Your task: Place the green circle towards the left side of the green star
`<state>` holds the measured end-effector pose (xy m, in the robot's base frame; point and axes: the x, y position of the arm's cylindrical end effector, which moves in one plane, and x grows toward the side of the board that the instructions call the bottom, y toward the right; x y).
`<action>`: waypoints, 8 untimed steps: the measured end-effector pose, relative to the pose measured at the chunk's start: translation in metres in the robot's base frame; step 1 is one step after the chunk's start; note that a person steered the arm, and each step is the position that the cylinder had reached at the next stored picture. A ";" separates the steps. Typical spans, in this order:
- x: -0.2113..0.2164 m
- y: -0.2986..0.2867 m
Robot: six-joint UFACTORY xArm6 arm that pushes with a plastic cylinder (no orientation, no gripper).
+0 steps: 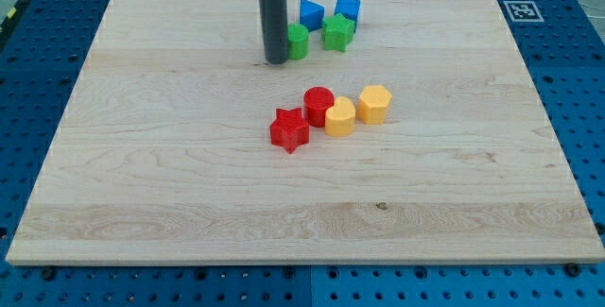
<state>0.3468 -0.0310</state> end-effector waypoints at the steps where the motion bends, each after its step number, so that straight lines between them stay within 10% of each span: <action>1: -0.003 0.016; 8: 0.016 0.070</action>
<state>0.3630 0.0395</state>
